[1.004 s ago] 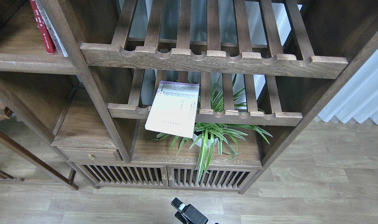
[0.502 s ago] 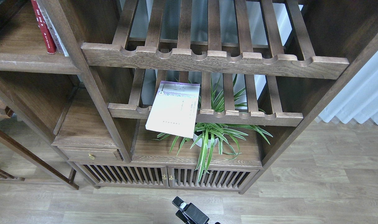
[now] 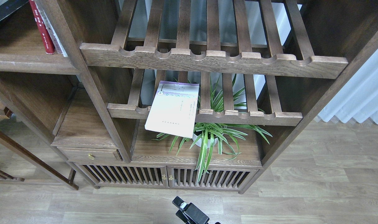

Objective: Organize books on shelf
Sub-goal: 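Place the green-and-white book into the tall shelf with the left gripper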

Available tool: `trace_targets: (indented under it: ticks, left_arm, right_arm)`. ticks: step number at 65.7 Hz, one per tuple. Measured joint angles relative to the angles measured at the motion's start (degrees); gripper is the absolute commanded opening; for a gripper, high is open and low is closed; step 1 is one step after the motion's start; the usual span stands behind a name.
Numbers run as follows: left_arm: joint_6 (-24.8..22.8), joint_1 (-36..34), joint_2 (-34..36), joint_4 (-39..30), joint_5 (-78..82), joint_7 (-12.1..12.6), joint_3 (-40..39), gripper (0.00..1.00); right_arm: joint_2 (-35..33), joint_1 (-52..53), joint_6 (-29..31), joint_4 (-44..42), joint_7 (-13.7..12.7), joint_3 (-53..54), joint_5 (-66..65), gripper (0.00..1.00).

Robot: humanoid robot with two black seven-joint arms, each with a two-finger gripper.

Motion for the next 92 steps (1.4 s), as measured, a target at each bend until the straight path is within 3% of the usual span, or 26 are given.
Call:
trace_targets:
  ticks: [31, 53, 57, 65, 81, 92]
  left_arm:
    - [0.0, -13.72, -5.3, 12.08, -0.78, -0.75, 11.02, 0.04]
    - [0.01, -15.7, -7.64, 13.29, -0.95, -0.83, 13.77, 0.07]
    - [0.01, -15.5, -7.77, 13.29, -1.13, -0.91, 13.99, 0.27]
    - [-0.01, -15.13, -8.63, 13.28, -1.93, -0.99, 14.09, 0.48]
    - [-0.02, -14.11, -9.15, 13.12, -4.96, -1.35, 14.09, 0.66]
    - [-0.02, -13.01, -8.41, 12.62, -5.98, -1.41, 13.44, 0.68]
  right_arm:
    - [0.0, 0.0, 0.0, 0.19, 0.0, -0.04, 0.08, 0.99]
    - [0.0, 0.0, 0.0, 0.43, 0.08, 0.1, 0.17, 0.99]
    - [0.0, 0.0, 0.0, 0.44, 0.08, 0.13, 0.17, 0.99]
    - [0.0, 0.0, 0.0, 0.44, 0.09, 0.09, 0.17, 0.99]
    - [0.0, 0.0, 0.0, 0.52, 0.1, 0.05, 0.17, 0.99]
    - [0.0, 0.0, 0.0, 0.62, 0.09, 0.04, 0.11, 0.99]
